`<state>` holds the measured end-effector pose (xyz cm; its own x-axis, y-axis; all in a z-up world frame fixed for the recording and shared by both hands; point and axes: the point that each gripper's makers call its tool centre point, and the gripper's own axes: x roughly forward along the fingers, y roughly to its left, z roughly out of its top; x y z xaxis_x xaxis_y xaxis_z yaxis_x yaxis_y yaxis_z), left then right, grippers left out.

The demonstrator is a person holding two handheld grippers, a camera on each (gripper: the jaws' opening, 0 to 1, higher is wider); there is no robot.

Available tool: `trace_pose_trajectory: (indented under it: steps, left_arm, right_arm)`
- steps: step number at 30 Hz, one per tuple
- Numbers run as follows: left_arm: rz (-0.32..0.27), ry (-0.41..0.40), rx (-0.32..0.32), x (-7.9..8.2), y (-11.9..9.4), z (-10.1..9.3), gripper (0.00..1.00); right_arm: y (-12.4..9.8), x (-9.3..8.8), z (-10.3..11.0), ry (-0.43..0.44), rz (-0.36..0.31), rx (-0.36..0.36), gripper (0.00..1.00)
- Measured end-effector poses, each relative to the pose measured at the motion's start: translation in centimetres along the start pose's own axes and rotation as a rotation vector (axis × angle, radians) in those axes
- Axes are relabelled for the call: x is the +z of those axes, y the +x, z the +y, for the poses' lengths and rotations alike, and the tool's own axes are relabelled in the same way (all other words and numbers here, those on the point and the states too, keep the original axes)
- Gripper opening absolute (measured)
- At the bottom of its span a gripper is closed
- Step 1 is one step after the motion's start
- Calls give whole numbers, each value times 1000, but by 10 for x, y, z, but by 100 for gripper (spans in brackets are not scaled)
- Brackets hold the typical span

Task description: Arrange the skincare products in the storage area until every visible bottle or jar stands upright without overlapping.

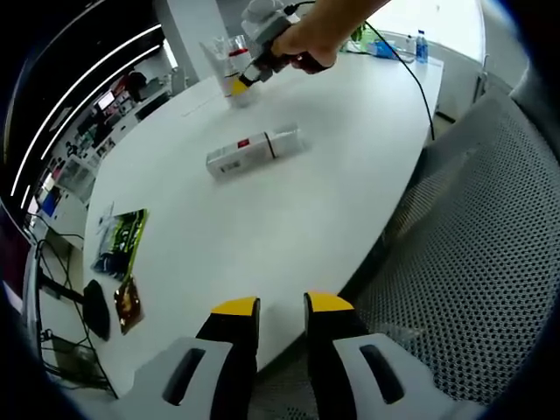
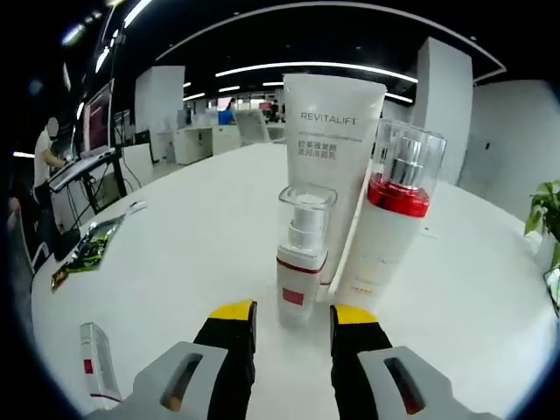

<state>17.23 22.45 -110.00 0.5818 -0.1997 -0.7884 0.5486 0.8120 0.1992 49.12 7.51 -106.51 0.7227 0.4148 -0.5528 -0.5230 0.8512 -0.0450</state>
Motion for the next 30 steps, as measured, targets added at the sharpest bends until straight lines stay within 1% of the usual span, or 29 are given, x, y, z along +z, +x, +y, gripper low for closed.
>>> trace_pose_trajectory:
  steps: [2,3,4,5,6,7,8,9,10,11,13,14,15,16,17,19,20,22,25,26,27,28,30]
  left_arm:
    - [-4,0,2,1,0,0,17]
    - [-5,1,3,1,-1,1,17]
    - [-9,0,6,2,-1,1,17]
    - [-10,0,6,2,-1,1,17]
    - [-12,1,9,2,-1,2,17]
    - [-14,0,10,3,-1,2,17]
    - [-18,0,14,4,-2,3,17]
    - [-21,4,17,4,-2,4,17]
    - [-25,1,19,5,-2,4,17]
    - [-29,2,20,6,-3,4,18]
    - [-38,6,23,8,-4,5,18]
    - [-42,7,24,8,-4,5,18]
    - [-43,12,24,9,-4,5,18]
    - [-42,12,23,9,-4,5,19]
    - [-42,15,23,9,-4,5,19]
    - [-48,20,23,11,-5,4,19]
    - [-48,22,22,11,-5,4,20]
    - [-46,24,17,11,-5,3,20]
    - [-59,34,5,14,-6,0,21]
    - [-60,36,3,15,-6,0,22]
    - [-62,40,1,15,-6,-1,22]
    - [-64,44,-2,15,-7,-2,22]
    - [-62,49,-15,15,-7,-4,22]
  right_arm:
    - [-9,-11,10,-9,29,28,31]
    - [-13,-13,14,2,31,36,32]
    - [-19,-18,24,22,37,72,35]
    - [-23,-20,30,30,44,89,37]
    - [-28,-23,38,57,58,112,39]
    - [-33,-27,47,95,82,142,38]
    - [-41,-28,64,119,97,218,37]
    - [-46,-28,73,115,88,254,38]
    - [-54,-31,88,93,96,309,40]
    - [-59,-33,98,72,98,350,42]
    - [-65,-40,113,5,119,431,47]
    - [-71,-50,124,-62,158,471,49]
    - [-75,-57,129,-97,182,487,51]
    - [-78,-67,137,-150,216,524,53]
    - [-82,-73,142,-177,237,542,55]
    - [-87,-84,152,-255,262,567,54]
    - [-89,-89,153,-296,281,569,53]
    - [-89,-96,155,-372,293,560,49]
    - [-87,-109,157,-376,345,551,46]
    - [-89,-107,154,-441,321,554,45]
    - [-89,-110,156,-383,339,523,44]
    - [-89,-109,156,-396,334,519,42]
    - [-88,-111,152,-477,335,488,39]
